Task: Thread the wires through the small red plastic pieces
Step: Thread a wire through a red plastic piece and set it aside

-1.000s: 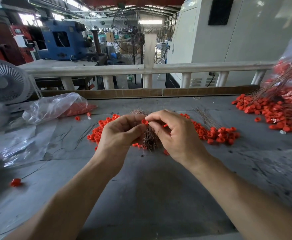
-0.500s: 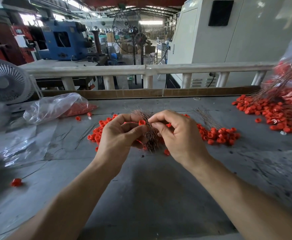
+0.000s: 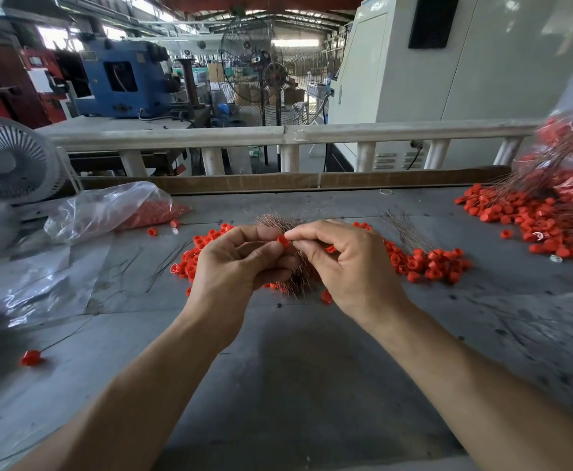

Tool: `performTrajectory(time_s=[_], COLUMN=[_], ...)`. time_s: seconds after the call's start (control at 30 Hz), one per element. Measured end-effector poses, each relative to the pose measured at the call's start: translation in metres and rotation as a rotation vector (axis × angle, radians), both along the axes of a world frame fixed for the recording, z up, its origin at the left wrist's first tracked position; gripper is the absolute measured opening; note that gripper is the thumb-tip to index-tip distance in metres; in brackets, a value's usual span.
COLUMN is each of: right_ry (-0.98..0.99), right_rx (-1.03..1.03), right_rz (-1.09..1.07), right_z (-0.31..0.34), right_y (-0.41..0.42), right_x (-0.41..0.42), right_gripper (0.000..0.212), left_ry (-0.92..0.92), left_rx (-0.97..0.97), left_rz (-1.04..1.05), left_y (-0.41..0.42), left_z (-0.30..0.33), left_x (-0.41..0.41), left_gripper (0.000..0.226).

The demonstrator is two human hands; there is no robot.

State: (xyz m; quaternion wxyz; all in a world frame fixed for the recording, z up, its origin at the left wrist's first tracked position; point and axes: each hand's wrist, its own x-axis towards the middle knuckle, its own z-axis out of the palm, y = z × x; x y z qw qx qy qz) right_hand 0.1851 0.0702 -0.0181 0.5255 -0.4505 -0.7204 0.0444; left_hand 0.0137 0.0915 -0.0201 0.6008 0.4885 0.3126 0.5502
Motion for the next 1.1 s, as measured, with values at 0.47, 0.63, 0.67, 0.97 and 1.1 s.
performTrajectory(time_s=[0.47, 0.63, 0.67, 0.97, 1.1], right_ry=[-0.007, -0.038, -0.046, -0.014, -0.032], right_rx=[0.046, 0.064, 0.065, 0.061, 0.079], right_rz=[-0.057, -0.062, -0.062, -0.056, -0.056], right_z=[0.0018, 0.0035, 0.0034, -0.0039, -0.005], right_y=[0.0013, 0.0006, 0.0008, 0.0068, 0.008], right_x=[-0.0019, -0.0029, -0.0025, -0.0037, -0.0034], right_gripper=[0.015, 0.014, 0.014, 0.019, 0.021], left_ry=[0.004, 0.053, 0.056, 0.08, 0.089], left_rx=[0.028, 0.055, 0.058, 0.083, 0.087], left_rz=[0.019, 0.025, 0.024, 0.039, 0.048], left_y=[-0.0005, -0.0023, -0.0026, -0.0034, -0.0027], left_z=[0.0016, 0.0024, 0.0027, 0.0034, 0.0017], left_x=[0.001, 0.0022, 0.0024, 0.0036, 0.0029], left_gripper=[0.033, 0.032, 0.032, 0.03, 0.024])
